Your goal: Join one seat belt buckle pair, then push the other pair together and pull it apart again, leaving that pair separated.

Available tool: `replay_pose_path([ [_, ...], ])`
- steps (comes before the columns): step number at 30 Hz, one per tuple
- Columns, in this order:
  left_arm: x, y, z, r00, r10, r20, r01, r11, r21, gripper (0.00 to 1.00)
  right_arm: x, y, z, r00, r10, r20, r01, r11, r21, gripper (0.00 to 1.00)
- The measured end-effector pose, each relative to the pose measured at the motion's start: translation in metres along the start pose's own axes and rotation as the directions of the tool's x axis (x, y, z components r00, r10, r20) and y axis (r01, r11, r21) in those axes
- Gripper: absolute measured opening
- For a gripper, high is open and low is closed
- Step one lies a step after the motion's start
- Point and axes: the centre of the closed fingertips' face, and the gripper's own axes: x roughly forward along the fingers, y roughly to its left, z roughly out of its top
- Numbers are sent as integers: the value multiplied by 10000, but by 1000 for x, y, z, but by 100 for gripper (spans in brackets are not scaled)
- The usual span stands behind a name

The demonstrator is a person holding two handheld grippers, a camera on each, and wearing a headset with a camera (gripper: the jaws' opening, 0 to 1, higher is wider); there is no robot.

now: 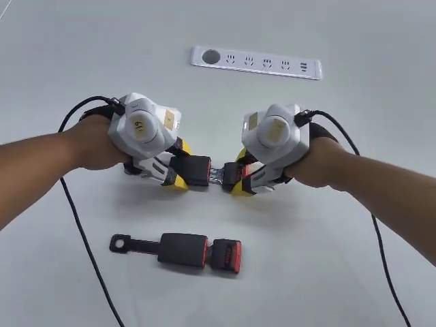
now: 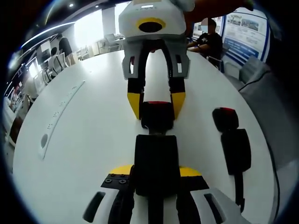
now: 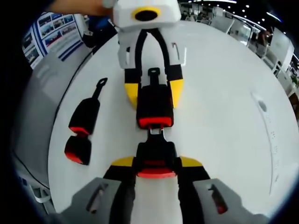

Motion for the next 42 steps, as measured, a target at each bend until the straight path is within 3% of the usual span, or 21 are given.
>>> replay_pose_path([
  [4, 0, 0, 0, 10000, 22, 15, -22, 10000, 0, 35, -2, -2, -2, 9990, -52, 443, 40, 9996, 278, 34],
  [13, -1, -1, 0, 9999, -65, -105, 67, 9998, 168, 34, 0, -4, 0, 9945, -349, 984, 336, 9993, 153, 33],
  [19, 0, 0, 0, 9997, -80, -228, 84, 9998, 158, 34, 3, -6, 5, 9919, -548, 1148, 494, 9976, 486, 32],
  [21, 0, 0, -1, 9997, -74, -236, 78, 9998, 162, 34, 6, -5, 12, 9878, -599, 1439, 509, 9965, 656, 32],
  [24, 1, 0, -1, 9998, -75, -197, 78, 9999, 141, 34, 6, -5, 13, 9893, -581, 1340, 497, 9966, 651, 32],
  [28, 1, 0, -2, 9998, -95, -185, 98, 9998, 151, 34, 7, -6, 15, 9849, -586, 1631, 442, 9950, 901, 32],
  [42, 1, 0, -2, 9997, -135, -226, 139, 9997, 195, 34, 9, -7, 17, 9860, -618, 1551, 477, 9945, 931, 32],
])
